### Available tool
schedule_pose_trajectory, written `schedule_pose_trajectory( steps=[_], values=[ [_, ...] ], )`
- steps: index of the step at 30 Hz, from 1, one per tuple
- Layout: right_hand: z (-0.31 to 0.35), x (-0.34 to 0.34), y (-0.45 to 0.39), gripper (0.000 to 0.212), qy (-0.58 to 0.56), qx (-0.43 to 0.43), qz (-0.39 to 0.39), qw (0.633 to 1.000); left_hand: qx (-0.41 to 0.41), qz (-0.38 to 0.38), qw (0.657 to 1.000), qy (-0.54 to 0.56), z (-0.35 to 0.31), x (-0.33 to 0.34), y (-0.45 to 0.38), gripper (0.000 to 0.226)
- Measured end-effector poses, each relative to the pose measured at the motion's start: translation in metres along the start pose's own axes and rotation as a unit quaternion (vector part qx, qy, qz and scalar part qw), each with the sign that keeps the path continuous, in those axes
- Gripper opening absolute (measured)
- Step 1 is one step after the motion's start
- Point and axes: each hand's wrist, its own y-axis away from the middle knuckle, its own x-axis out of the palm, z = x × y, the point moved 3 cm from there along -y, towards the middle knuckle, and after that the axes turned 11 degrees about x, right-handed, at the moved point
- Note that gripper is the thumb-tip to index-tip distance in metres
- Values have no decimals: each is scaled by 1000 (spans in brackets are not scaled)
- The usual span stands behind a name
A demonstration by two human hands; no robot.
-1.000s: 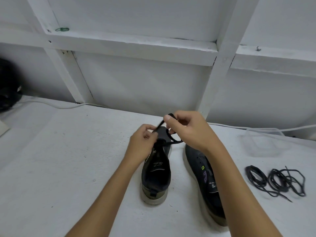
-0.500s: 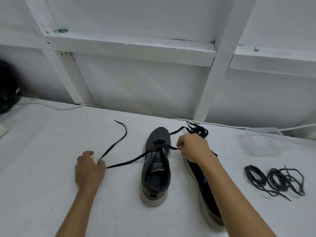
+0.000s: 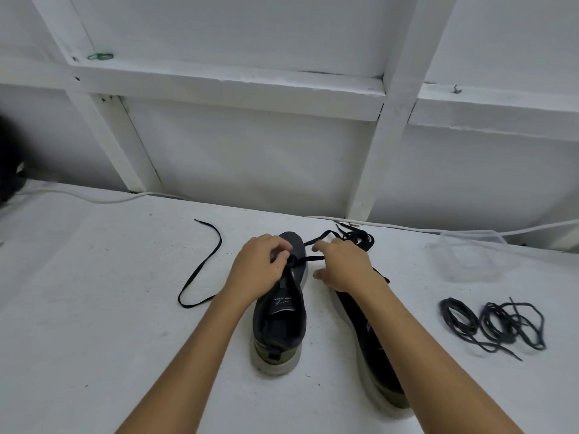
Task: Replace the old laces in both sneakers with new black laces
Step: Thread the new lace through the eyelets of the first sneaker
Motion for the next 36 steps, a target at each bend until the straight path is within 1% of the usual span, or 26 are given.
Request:
schedule_pose_trajectory(
  steps=[2, 3, 6, 8, 9, 11, 12, 14, 16, 17, 18, 19, 20, 21, 23, 24, 25, 26, 28, 30, 32, 34, 36],
  values=[
    [-3, 4, -2, 30, 34, 7, 6, 999, 7, 12, 1000, 5, 2, 3, -3, 17],
    [-6, 3, -2, 27, 28, 9, 3, 1000, 12, 27, 1000, 3, 3, 5, -4, 20],
    [-15, -11, 2, 24, -65, 1, -16, 998, 33, 91, 995, -36, 0, 12, -7, 33],
    [-18, -26, 5, 17, -131, -16, -15, 991, 47, 110, 991, -54, -6, 16, -13, 40],
    [-17, -32, 6, 14, -145, -27, -13, 989, 49, 107, 992, -50, -10, 17, -16, 37],
    [-16, -41, 7, 12, -143, -44, -16, 989, 38, 80, 996, -30, -16, 16, -22, 20],
    [-17, -44, 8, 14, -134, -44, -19, 990, 25, 58, 998, -20, -16, 14, -24, 14],
    [-25, -47, 6, 16, -120, -27, -14, 992, -29, -15, 999, 4, -11, 5, -23, 16],
    [-40, -48, 4, 18, -124, 0, -4, 992, -136, -102, 984, 51, 5, -6, -13, 17],
    [-48, -48, 3, 20, -129, 14, -6, 991, -194, -123, 971, 60, 14, -9, -6, 17],
    [-54, -49, 3, 22, -132, 22, -13, 991, -236, -126, 962, 47, 22, -11, 1, 16],
    [-58, -50, 5, 24, -134, 24, -20, 991, -249, -120, 961, 17, 28, -11, 8, 13],
    [-57, -51, 7, 24, -138, 17, -25, 990, -229, -114, 967, -13, 30, -12, 12, 10],
    [-53, -52, 9, 23, -147, 4, -27, 989, -179, -103, 978, -39, 28, -11, 13, 18],
    [-40, -54, 13, 21, -163, -30, -24, 986, -28, -56, 997, -36, 11, -5, 6, 43],
    [-31, -56, 16, 21, -165, -48, -25, 985, 35, -24, 999, -24, -2, -1, 0, 47],
    [-24, -58, 18, 22, -164, -63, -26, 984, 77, 11, 997, -12, -14, 3, -5, 45],
    [-18, -60, 19, 25, -162, -74, -29, 984, 105, 36, 994, -6, -24, 7, -11, 38],
    [-14, -63, 21, 30, -151, -79, -38, 985, 121, 41, 992, 4, -33, 9, -15, 19],
    [-21, -64, 21, 28, -143, -60, -50, 987, 89, -8, 996, 16, -27, 4, -14, 16],
    [-33, -62, 19, 20, -146, -31, -50, 988, 42, -80, 996, -7, -18, -9, -9, 13],
    [-42, -58, 19, 16, -138, -12, -42, 989, -35, -145, 988, -43, -4, -24, -3, 12],
    [-45, -54, 19, 16, -126, -2, -44, 991, -143, -207, 966, -61, 15, -40, 3, 14]
  ],
)
